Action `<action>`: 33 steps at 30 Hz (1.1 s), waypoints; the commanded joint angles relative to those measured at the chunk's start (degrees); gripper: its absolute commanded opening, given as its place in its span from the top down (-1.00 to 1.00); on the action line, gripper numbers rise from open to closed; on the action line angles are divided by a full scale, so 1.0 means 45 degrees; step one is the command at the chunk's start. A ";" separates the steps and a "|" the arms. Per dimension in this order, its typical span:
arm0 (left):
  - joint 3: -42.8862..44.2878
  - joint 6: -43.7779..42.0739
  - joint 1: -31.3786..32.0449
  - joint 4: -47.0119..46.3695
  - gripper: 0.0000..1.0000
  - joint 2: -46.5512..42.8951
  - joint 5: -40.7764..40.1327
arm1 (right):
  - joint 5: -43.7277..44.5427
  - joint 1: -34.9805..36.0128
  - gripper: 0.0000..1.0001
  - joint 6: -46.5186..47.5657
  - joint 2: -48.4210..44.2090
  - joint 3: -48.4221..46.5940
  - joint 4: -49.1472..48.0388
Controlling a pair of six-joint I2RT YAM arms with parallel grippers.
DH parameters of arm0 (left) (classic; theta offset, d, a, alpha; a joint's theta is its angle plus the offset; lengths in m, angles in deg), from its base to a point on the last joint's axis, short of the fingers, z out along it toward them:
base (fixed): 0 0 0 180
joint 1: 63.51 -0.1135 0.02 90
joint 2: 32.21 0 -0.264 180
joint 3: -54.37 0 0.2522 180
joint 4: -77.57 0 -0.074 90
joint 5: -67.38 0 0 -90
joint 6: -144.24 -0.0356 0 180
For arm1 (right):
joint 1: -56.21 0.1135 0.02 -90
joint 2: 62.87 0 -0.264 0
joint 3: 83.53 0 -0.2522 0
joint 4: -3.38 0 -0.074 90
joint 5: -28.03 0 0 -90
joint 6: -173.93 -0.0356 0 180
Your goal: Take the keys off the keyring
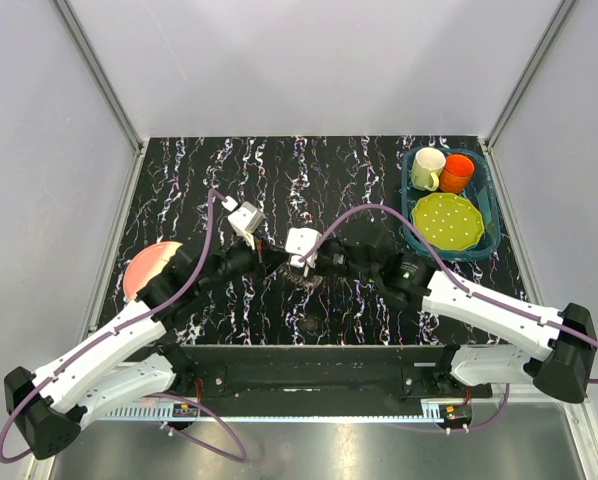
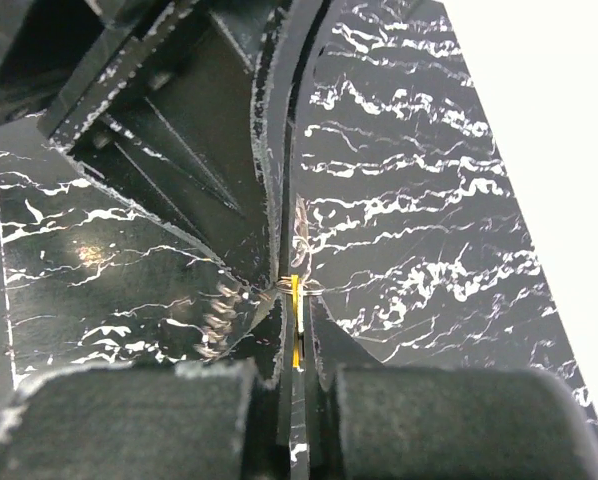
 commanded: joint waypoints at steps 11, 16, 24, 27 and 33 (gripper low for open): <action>0.1184 0.0312 0.0058 -0.0059 1.00 0.0254 -0.0648 | -0.1791 -0.0007 1.00 0.2062 -0.0794 0.0353 -0.1303; 0.1107 0.0254 0.0058 0.0137 1.00 0.0274 -0.0902 | -0.1654 0.0012 1.00 0.2608 -0.1398 0.0879 -0.1244; 0.1125 0.0215 0.0058 0.0039 1.00 0.0546 -0.0883 | -0.1752 0.0148 1.00 0.3526 -0.1906 0.1076 -0.0502; 0.1203 0.0215 0.0058 0.0097 1.00 0.0664 -0.0979 | -0.1499 0.0227 1.00 0.3780 -0.2180 0.1407 -0.0483; 0.1282 0.0214 0.0058 0.0273 1.00 0.0820 -0.1137 | -0.0893 0.0383 1.00 0.4268 -0.2766 0.1994 -0.0307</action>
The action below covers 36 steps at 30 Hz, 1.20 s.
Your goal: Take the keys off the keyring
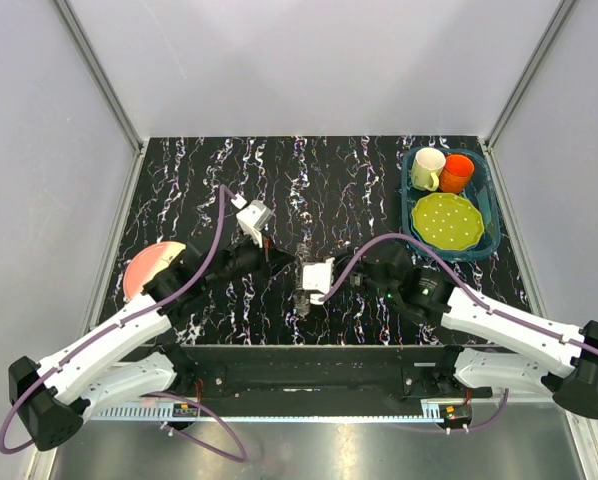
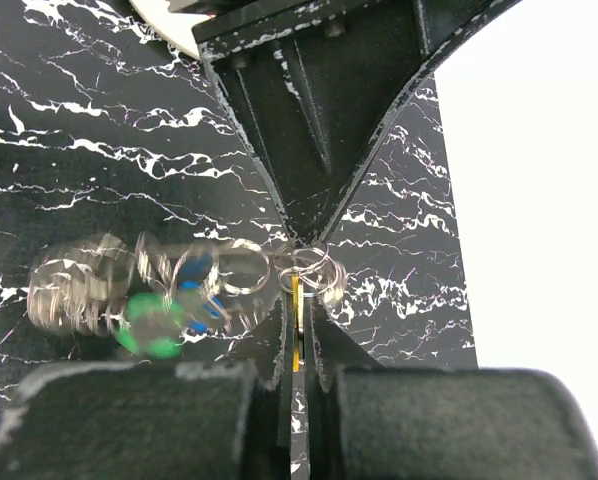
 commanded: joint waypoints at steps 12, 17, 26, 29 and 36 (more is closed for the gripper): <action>0.0450 -0.0024 -0.0170 -0.0953 1.00 0.0034 -0.0175 | 0.1095 0.0711 1.00 0.0997 -0.0800 0.0266 -0.0487; 0.0372 0.0229 -0.0170 -0.0874 1.00 -0.0084 -0.0332 | 0.1329 0.0711 1.00 0.1017 -0.0625 0.0168 -0.0527; 0.0411 0.1205 -0.0307 -0.1148 1.00 -0.0045 -0.0429 | 0.1955 0.0750 1.00 0.0998 -0.0624 0.0578 -0.0878; 0.0548 0.1479 -0.0463 -0.1206 1.00 0.0130 -0.0371 | 0.2403 0.0750 1.00 0.1153 -0.0605 0.0812 -0.1093; 0.0333 0.1656 -0.0580 -0.1695 1.00 0.0189 0.0625 | 0.2852 0.0730 1.00 0.1270 -0.0625 0.0716 -0.1796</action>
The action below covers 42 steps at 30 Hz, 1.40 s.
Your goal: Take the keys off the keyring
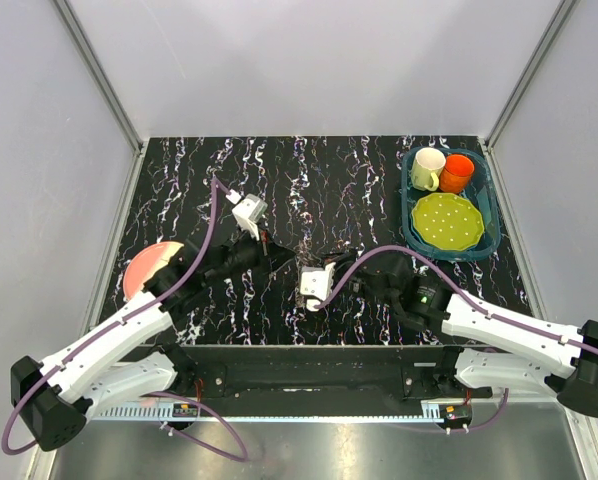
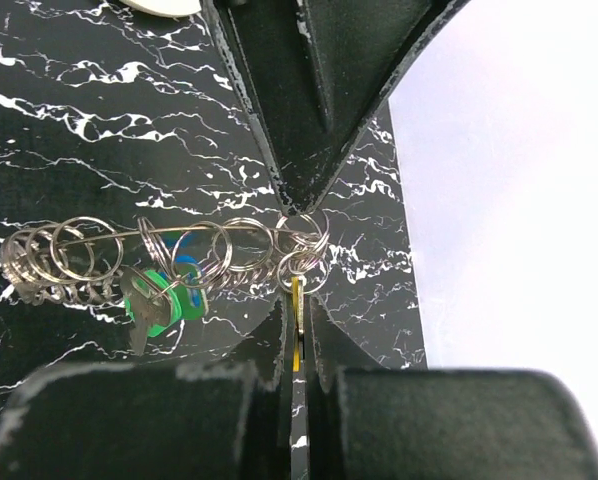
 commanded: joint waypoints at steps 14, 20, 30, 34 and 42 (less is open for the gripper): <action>-0.1174 0.0832 -0.0245 -0.2764 1.00 -0.1522 -0.0164 | 0.0762 -0.0194 1.00 -0.0242 -0.0328 -0.0740 -0.1268; -0.1742 0.0971 -0.0245 -0.3665 1.00 -0.2109 0.0070 | 0.0624 -0.0330 1.00 0.0109 -0.0133 -0.1597 -0.0878; -0.1858 0.0814 -0.0245 -0.3723 0.87 -0.2519 0.0832 | 0.0311 -0.0584 1.00 0.0695 -0.0231 -0.2108 0.0215; -0.1898 0.0775 -0.0245 -0.3646 0.79 -0.2792 0.0988 | 0.0254 -0.0624 1.00 0.0793 -0.0348 -0.2243 0.0760; -0.1178 -0.1389 -0.0284 -0.2479 0.34 -0.2540 0.2177 | -0.0936 -0.0624 1.00 0.0325 -0.0426 -0.2830 0.2128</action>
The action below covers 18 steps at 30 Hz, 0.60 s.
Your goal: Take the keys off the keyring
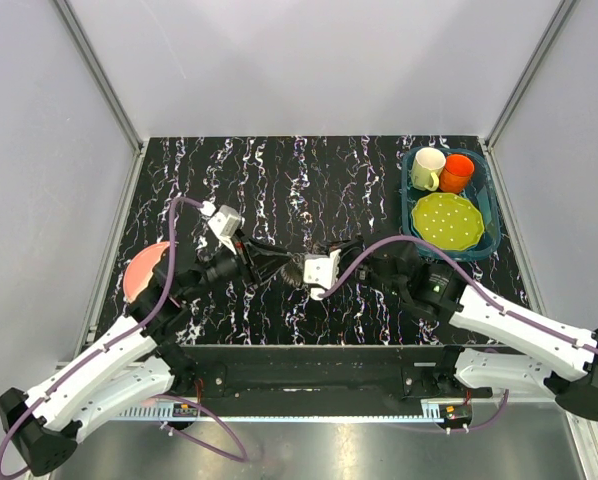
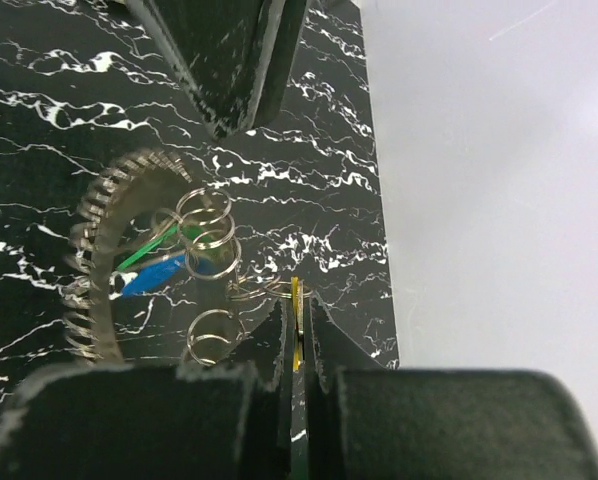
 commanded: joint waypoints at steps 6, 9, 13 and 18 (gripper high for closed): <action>0.2477 -0.2959 -0.0749 0.2210 0.26 0.1479 0.3421 | -0.2394 -0.0070 1.00 -0.0917 -0.0953 -0.0521 0.0377; 0.2769 -0.3427 -0.0925 0.2266 0.19 0.1850 0.5278 | -0.2393 -0.0070 1.00 -0.0723 -0.1090 -0.0540 0.0708; 0.3841 -0.4617 -0.0925 0.3321 0.15 0.2805 0.6451 | -0.2940 -0.0089 1.00 -0.0644 -0.1402 -0.0502 0.0886; 0.3942 -0.4523 -0.0945 0.3011 0.11 0.3490 0.8462 | -0.3488 -0.0070 1.00 -0.1073 -0.1675 -0.0151 0.0537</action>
